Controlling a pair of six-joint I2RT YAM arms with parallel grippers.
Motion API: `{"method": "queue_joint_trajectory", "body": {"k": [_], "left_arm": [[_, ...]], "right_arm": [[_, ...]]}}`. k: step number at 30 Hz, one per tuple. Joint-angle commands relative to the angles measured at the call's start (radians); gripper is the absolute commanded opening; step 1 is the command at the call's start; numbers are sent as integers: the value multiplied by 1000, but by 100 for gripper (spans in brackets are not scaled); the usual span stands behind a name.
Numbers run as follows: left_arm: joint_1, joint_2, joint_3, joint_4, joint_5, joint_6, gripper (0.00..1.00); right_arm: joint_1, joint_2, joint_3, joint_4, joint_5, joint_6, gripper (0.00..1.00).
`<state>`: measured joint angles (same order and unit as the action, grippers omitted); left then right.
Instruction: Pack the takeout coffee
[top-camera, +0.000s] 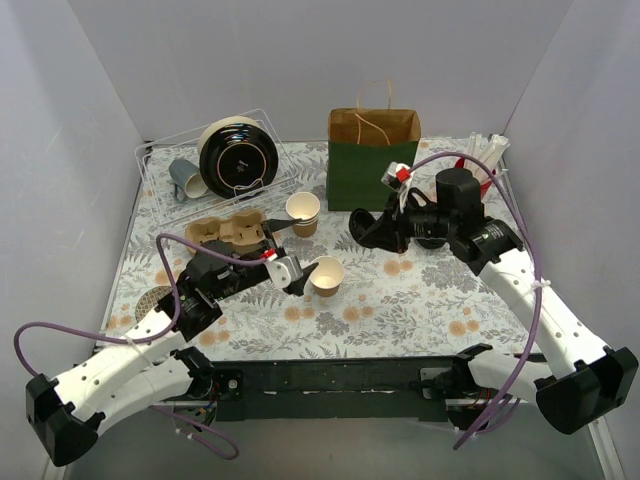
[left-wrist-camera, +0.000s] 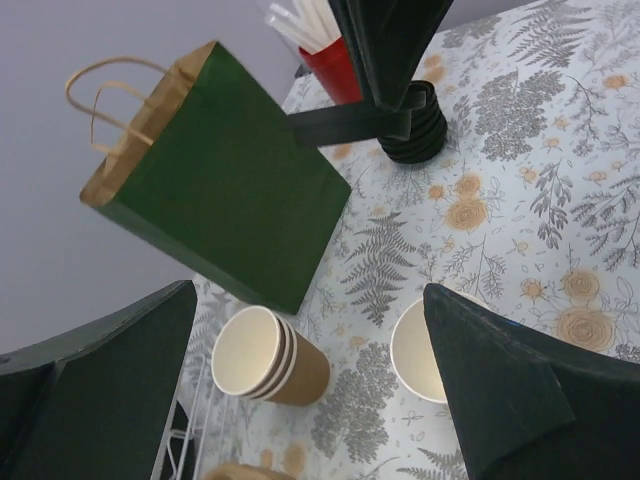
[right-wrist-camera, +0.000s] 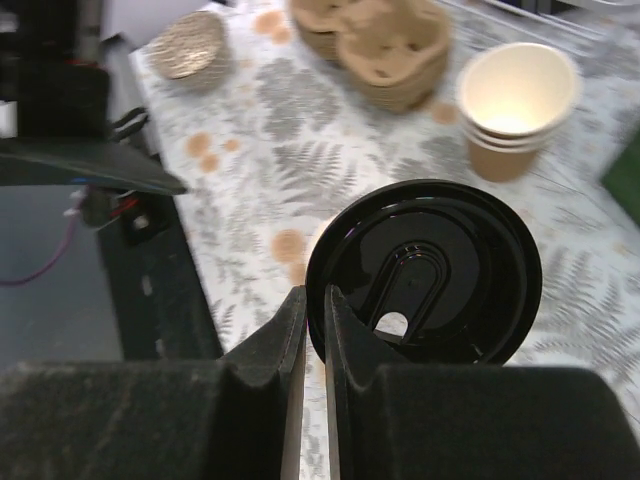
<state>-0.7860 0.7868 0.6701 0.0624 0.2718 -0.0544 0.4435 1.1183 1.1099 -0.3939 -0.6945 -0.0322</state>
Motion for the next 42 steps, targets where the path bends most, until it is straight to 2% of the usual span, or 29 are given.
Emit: {"method": "queue_joint_trajectory", "body": {"k": [1, 6, 12, 21, 25, 31, 34, 35, 38, 41, 42], "left_arm": [[-1, 6, -1, 47, 181, 177, 98], [-2, 26, 19, 1, 231, 280, 98], [-2, 51, 62, -27, 363, 323, 98], [-5, 74, 83, -98, 475, 367, 96], [-18, 101, 111, -156, 495, 403, 88], [-21, 135, 164, -234, 553, 416, 77], [-22, 147, 177, -294, 549, 435, 64], [-21, 147, 180, -305, 549, 435, 56], [-22, 158, 194, -328, 566, 433, 45], [-22, 180, 210, -348, 575, 432, 41], [-22, 181, 213, -349, 576, 432, 36]], "right_arm": [[52, -35, -41, 51, -187, 18, 3], [99, -61, -107, 205, -359, 159, 2], [129, -58, -140, 246, -381, 189, 2], [188, -45, -173, 343, -450, 261, 1], [210, -41, -173, 342, -468, 242, 1], [219, -6, -151, 198, -465, 135, 1], [224, -17, -165, 198, -470, 126, 1], [227, -20, -166, 198, -471, 123, 1], [231, -29, -165, 198, -474, 112, 1], [233, -31, -160, 191, -477, 107, 1], [233, -31, -160, 191, -479, 106, 1]]}}
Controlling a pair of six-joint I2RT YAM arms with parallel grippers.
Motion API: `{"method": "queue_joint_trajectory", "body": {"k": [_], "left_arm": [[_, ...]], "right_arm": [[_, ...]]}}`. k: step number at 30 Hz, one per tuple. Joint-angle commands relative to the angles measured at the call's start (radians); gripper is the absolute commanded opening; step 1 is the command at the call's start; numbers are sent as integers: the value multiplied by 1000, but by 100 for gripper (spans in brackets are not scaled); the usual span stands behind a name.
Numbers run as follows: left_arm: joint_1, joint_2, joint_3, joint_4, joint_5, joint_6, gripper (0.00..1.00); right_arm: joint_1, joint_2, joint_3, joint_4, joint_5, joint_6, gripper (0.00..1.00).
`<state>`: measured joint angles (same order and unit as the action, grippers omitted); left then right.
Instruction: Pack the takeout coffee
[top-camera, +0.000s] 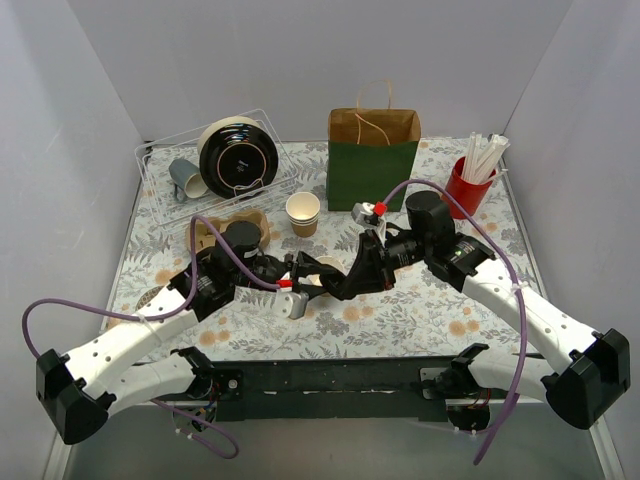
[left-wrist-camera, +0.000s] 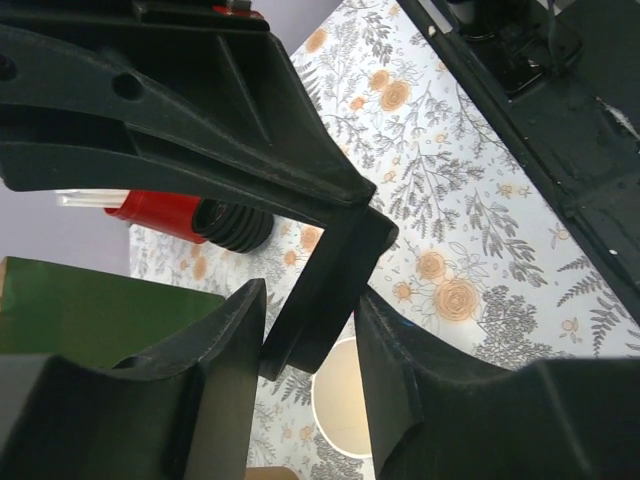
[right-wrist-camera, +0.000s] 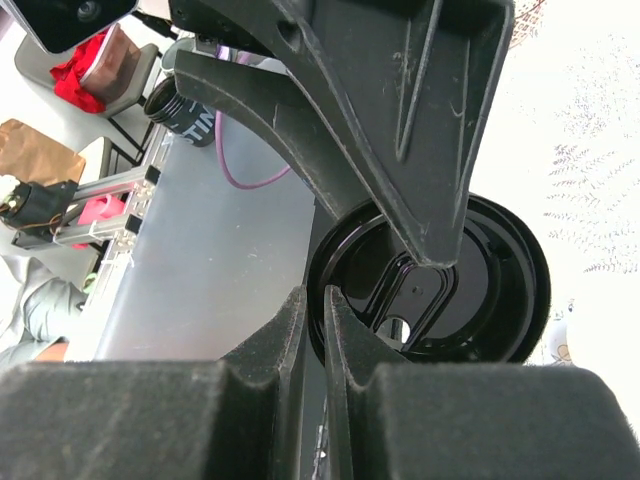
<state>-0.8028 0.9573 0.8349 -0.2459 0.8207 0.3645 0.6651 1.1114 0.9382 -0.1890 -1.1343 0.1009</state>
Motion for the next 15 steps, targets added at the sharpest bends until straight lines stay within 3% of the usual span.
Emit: {"method": "queue_joint_trajectory", "body": {"k": [1, 4, 7, 8, 10, 12, 13, 15], "left_arm": [[-7, 17, 52, -44, 29, 13, 34], [-7, 18, 53, -49, 26, 10, 27], [-7, 6, 49, -50, 18, -16, 26], [-7, 5, 46, -49, 15, -41, 25], [-7, -6, 37, -40, 8, -65, 25], [-7, -32, 7, -18, 5, -135, 25], [-7, -44, -5, 26, -3, -168, 25], [-7, -81, -48, 86, -28, -298, 24]], "right_arm": [[13, -22, 11, -15, -36, -26, 1], [11, -21, 16, -21, -32, -26, 1], [11, -30, 42, -23, -7, -12, 14], [13, -38, 48, -14, 5, 6, 28], [11, -71, 69, 5, 92, 49, 44], [11, -122, 82, 8, 232, 49, 54], [11, -143, 77, 10, 287, 40, 64], [11, -215, 53, 42, 433, 11, 68]]}}
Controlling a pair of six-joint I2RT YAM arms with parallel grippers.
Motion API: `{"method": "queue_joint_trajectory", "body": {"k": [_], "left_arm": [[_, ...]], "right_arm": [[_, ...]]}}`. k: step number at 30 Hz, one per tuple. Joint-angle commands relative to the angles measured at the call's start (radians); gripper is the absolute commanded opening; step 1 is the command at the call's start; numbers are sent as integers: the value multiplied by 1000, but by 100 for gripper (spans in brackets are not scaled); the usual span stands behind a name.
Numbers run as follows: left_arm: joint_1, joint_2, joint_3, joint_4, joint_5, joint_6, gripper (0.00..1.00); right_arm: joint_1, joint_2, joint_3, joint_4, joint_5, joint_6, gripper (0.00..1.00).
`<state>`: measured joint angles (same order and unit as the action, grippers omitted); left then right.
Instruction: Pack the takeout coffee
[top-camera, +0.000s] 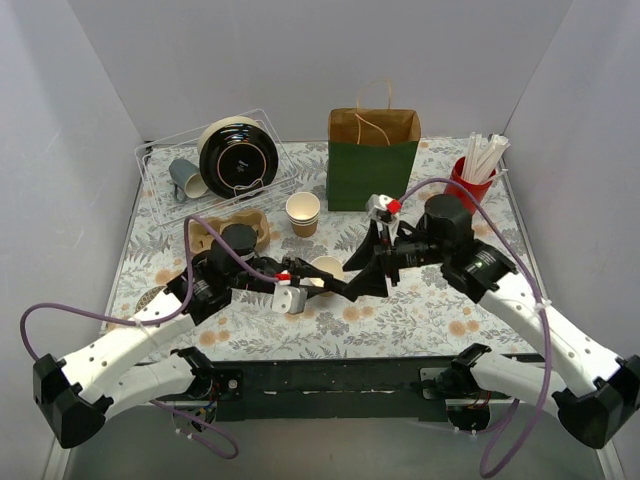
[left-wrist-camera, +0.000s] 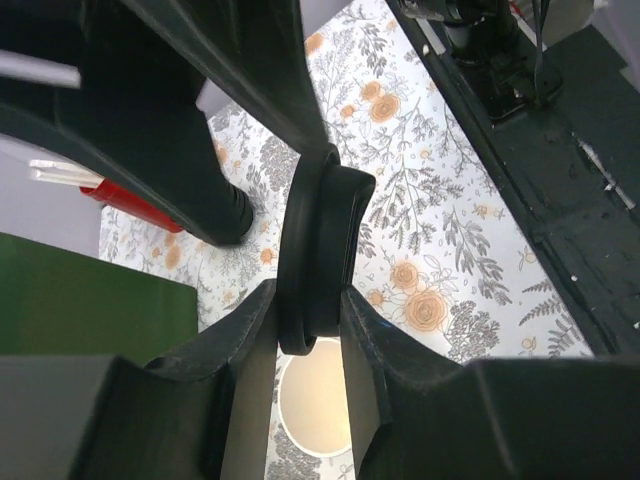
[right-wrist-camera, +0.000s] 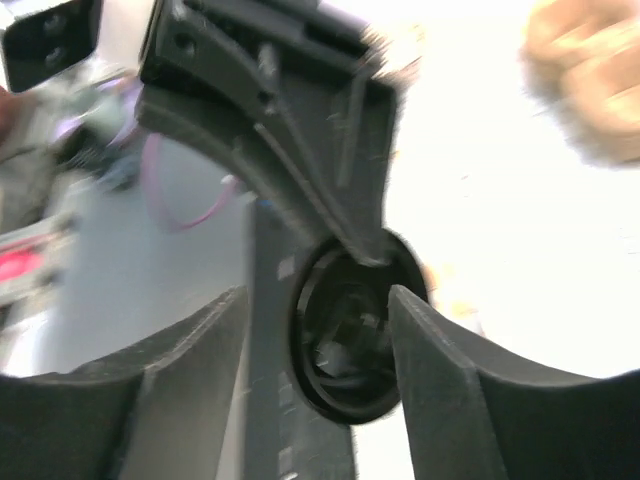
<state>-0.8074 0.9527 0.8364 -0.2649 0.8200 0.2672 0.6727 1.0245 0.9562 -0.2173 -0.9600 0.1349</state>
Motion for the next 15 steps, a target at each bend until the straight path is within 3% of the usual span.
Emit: {"method": "queue_joint_trajectory", "body": {"k": [1, 3, 7, 15], "left_arm": [[-3, -89, -65, 165, -35, -250, 23], [-3, -111, -92, 211, -53, -377, 20], [-3, -98, -77, 259, -174, -602, 21], [-3, -86, -94, 328, -353, -971, 17]], "right_arm": [[4, -153, 15, 90, 303, -30, 69], [2, -205, -34, 134, 403, -32, 71], [4, -250, -92, 189, 377, -23, 80], [4, -316, -175, 309, 409, 14, 82]]}}
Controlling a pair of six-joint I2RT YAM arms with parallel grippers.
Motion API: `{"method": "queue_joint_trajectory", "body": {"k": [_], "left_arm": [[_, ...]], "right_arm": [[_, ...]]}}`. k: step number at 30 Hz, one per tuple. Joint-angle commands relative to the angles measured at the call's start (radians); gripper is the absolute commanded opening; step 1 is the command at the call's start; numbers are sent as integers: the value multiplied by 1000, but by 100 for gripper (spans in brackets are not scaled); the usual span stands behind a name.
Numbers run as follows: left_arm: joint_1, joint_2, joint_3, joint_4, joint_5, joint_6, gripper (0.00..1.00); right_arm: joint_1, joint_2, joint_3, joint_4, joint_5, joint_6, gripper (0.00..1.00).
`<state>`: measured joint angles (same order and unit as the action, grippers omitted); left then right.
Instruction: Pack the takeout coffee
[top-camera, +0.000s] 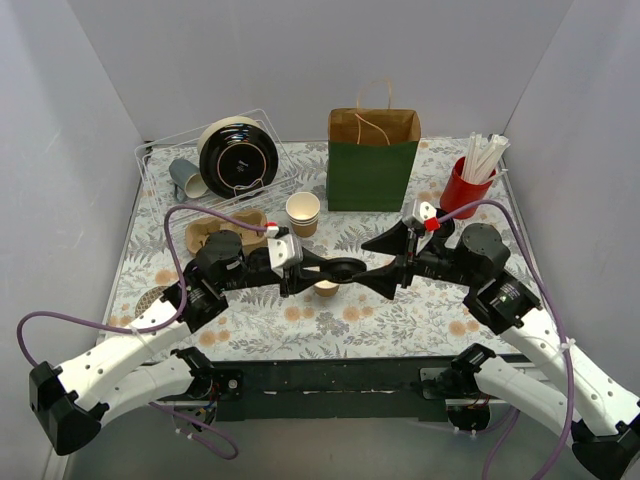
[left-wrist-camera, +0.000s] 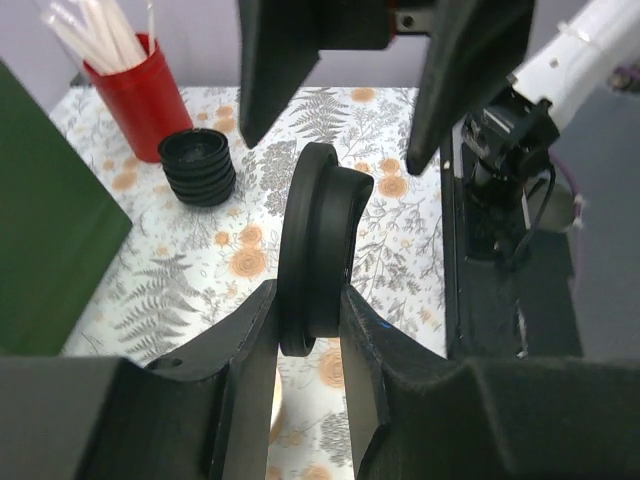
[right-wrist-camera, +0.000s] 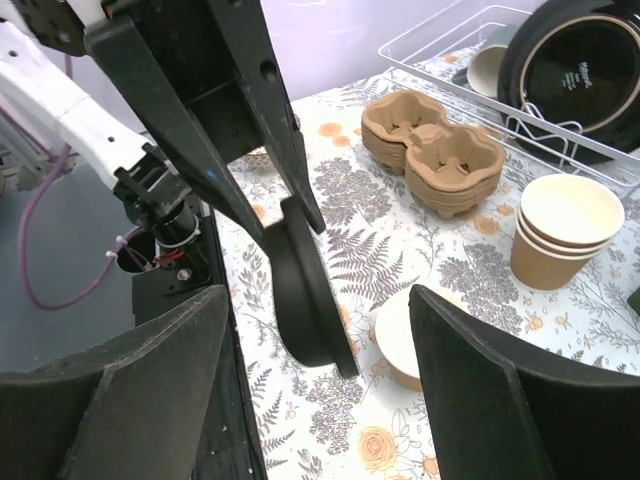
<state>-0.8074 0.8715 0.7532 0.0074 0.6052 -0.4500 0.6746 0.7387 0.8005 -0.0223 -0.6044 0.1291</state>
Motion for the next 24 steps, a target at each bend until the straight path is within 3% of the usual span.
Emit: {"method": "queue_joint_trajectory", "body": {"k": [1, 5, 9, 18, 24], "left_arm": [[-3, -12, -14, 54, -154, -280, 17], [-3, -49, -51, 86, -196, -424, 17], [-3, -66, -80, 114, -197, -475, 18], [-3, -82, -124, 147, -189, -481, 17], [-3, -74, -129, 161, -193, -493, 17]], "right_arm": [[2, -32, -26, 122, 70, 23, 82], [2, -12, -46, 120, 123, 10, 82], [2, 33, -41, 130, 127, 18, 82], [3, 94, -43, 156, 135, 14, 82], [3, 126, -52, 163, 86, 27, 73]]}}
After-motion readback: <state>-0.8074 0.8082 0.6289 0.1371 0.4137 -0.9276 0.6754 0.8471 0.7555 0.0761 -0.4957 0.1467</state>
